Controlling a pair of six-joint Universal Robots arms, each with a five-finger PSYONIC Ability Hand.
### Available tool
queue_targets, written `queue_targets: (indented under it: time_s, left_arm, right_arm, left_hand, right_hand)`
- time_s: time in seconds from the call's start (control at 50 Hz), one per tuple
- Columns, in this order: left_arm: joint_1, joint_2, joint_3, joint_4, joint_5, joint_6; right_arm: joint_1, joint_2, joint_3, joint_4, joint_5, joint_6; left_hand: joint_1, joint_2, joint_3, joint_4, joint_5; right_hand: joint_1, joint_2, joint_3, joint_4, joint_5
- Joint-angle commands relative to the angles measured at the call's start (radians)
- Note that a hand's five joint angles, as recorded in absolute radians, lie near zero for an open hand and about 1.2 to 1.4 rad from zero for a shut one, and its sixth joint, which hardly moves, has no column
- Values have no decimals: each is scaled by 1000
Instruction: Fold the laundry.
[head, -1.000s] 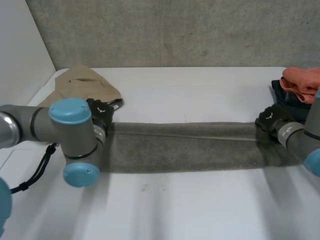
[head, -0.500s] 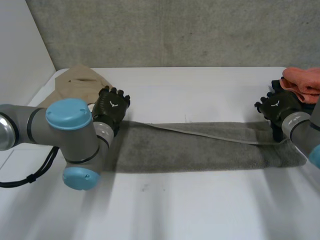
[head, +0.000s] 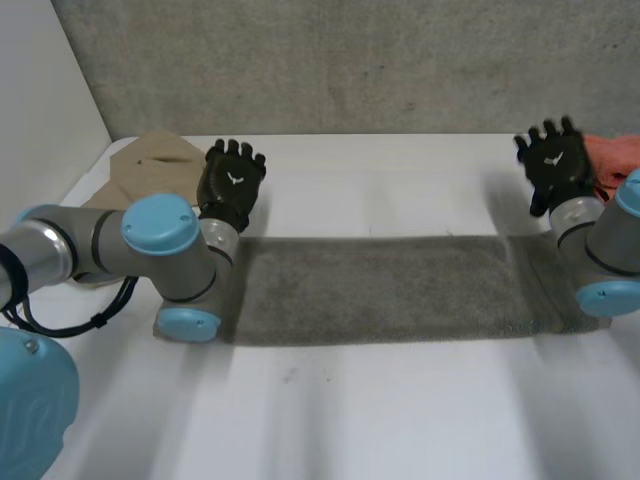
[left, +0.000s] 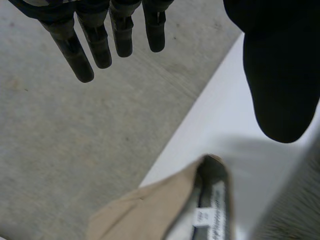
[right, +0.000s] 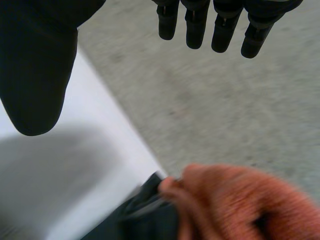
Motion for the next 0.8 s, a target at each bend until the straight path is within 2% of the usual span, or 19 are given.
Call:
queue_targets:
  time_s: [0.02,0.16,0.26,0.34,0.42,0.62,0.68,0.72,0.8]
  left_arm:
    - [-6,144,-126,3,-2,-12]
    - [-4,305,-315,-8,1,-17]
    - [-4,415,-459,-8,7,-52]
    - [-4,480,-554,-8,16,-124]
    - [-10,509,-611,-8,47,-193]
    - [-14,513,-640,-6,68,-220]
    - [-14,513,-640,-6,68,-221]
    - [-14,515,-640,-6,67,-221]
    - [-14,529,-642,-8,62,-221]
  right_arm:
    - [-5,-126,55,130,32,81]
    - [-45,-290,191,377,-14,64]
    - [-147,-372,320,537,-132,58]
    - [-206,-400,415,556,-219,13]
    - [-252,-399,474,525,-264,-69]
    - [-272,-285,472,445,-261,-144]
    - [-281,-255,465,434,-253,-147]
    - [-292,-248,442,413,-215,-146]
    - [-344,-262,451,346,-109,-149]
  left_hand:
    - [69,62,58,53,51]
    - [60,53,49,45,43]
    - [58,50,46,42,40]
    - [58,50,46,42,40]
    - [63,56,52,48,46]
    - [69,62,58,53,51]
    - [69,62,58,53,51]
    - [69,62,58,53,51]
    - [69,62,58,53,51]
  right_hand:
    - [-57,-38,-36,-36,-44]
    - [-24,-5,-3,-2,-11]
    - [99,118,120,121,112]
    - [191,209,212,212,204]
    - [223,242,244,245,236]
    - [276,295,297,297,289]
    - [536,555,557,558,549]
    - [1161,1180,1182,1183,1174]
    - [1165,1183,1186,1186,1177]
